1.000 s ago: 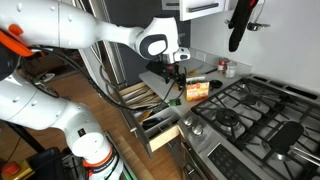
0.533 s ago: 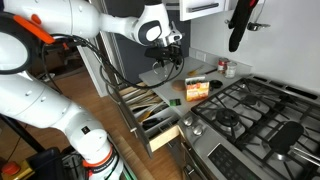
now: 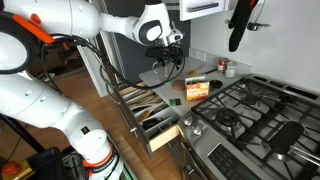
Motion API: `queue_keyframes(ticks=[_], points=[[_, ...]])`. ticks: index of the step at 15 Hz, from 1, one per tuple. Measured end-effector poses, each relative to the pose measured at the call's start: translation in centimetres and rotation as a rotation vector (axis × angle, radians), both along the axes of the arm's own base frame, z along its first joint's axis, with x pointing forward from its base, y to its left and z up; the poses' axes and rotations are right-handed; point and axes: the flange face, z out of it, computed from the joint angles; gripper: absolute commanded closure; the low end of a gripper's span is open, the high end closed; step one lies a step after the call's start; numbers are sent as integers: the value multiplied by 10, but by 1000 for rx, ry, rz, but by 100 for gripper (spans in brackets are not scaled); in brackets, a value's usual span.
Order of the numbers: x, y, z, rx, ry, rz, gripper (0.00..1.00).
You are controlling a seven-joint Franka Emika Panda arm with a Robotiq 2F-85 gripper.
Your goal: Put one grilling fork into the cupboard and another into the drawer
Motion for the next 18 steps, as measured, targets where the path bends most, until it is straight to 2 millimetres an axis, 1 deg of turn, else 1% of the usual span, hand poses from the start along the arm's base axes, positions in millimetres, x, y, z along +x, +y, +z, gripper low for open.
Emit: queue_keyframes(ticks=[2, 4, 8, 12, 15, 18], points=[[1, 7, 1, 25, -13, 25, 0], [3, 22, -4, 80, -11, 60, 0], [11, 46, -28, 210, 24, 92, 0], [26, 59, -44, 281, -26, 114, 0], [34, 68, -48, 266, -81, 136, 0], [41, 78, -45, 258, -108, 168, 0]])
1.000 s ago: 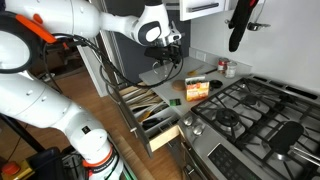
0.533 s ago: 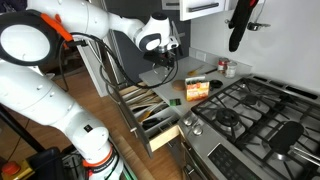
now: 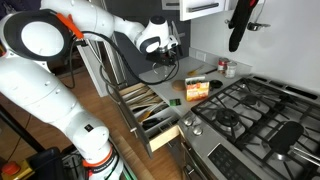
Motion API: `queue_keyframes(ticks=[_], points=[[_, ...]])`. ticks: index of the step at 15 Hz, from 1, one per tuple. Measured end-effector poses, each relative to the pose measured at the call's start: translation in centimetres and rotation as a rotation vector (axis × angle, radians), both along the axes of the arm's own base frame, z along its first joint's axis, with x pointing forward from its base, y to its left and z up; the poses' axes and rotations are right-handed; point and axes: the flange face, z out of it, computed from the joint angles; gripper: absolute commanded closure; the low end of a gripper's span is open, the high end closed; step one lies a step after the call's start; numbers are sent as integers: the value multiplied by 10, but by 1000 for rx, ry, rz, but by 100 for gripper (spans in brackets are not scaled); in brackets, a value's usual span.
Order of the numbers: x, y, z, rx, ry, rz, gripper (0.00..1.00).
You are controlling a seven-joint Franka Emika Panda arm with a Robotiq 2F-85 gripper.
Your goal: Put one grilling fork into the cupboard and another into the drawer
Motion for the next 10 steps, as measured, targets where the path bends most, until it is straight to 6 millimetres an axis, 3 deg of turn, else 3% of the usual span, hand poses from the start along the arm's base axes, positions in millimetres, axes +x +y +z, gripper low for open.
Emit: queue_keyframes(ticks=[10], points=[[16, 20, -4, -5, -19, 74, 0]])
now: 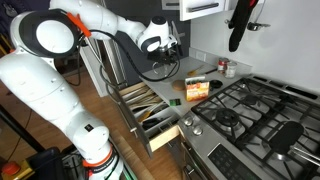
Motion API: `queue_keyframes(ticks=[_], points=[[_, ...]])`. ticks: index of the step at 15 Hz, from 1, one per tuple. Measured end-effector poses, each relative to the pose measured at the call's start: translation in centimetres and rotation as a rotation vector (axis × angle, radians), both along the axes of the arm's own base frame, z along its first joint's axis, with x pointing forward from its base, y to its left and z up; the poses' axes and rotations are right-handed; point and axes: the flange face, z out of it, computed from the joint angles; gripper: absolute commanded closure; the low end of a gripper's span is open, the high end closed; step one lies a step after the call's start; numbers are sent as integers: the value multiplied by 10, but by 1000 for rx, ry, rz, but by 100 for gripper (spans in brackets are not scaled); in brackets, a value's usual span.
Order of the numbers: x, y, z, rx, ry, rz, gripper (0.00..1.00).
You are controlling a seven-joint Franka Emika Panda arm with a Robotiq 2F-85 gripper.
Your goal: Put one grilling fork into the cupboard and another into the drawer
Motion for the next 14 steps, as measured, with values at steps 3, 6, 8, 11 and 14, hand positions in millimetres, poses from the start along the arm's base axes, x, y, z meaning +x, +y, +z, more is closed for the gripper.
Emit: queue_keyframes(ticks=[3, 6, 8, 11, 14], points=[[5, 7, -3, -5, 4, 11, 0], [7, 6, -4, -6, 3, 11, 0], [7, 5, -4, -8, 2, 12, 0], [8, 4, -4, -14, 1, 13, 0], [8, 4, -6, -26, 2, 18, 0]])
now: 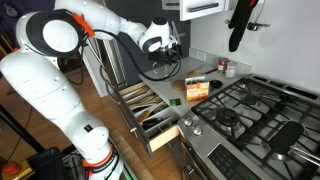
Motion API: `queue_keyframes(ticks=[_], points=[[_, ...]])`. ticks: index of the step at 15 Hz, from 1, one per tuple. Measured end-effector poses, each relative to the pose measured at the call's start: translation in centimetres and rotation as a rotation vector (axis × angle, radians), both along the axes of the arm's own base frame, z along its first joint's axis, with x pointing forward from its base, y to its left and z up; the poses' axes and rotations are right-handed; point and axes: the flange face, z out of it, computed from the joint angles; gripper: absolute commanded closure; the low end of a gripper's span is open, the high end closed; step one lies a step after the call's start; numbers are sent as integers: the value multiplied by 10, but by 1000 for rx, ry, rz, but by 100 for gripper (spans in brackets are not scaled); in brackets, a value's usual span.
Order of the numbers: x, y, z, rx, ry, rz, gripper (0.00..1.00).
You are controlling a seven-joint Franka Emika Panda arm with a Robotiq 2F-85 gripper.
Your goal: Put one grilling fork into the cupboard and another into the drawer
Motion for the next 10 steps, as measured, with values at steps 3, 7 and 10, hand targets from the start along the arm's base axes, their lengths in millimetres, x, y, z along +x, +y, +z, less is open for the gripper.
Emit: queue_keyframes(ticks=[3, 7, 10], points=[[2, 1, -2, -17, 0, 9, 0], [6, 1, 0, -28, -7, 15, 0], [7, 1, 1, -31, -11, 16, 8]])
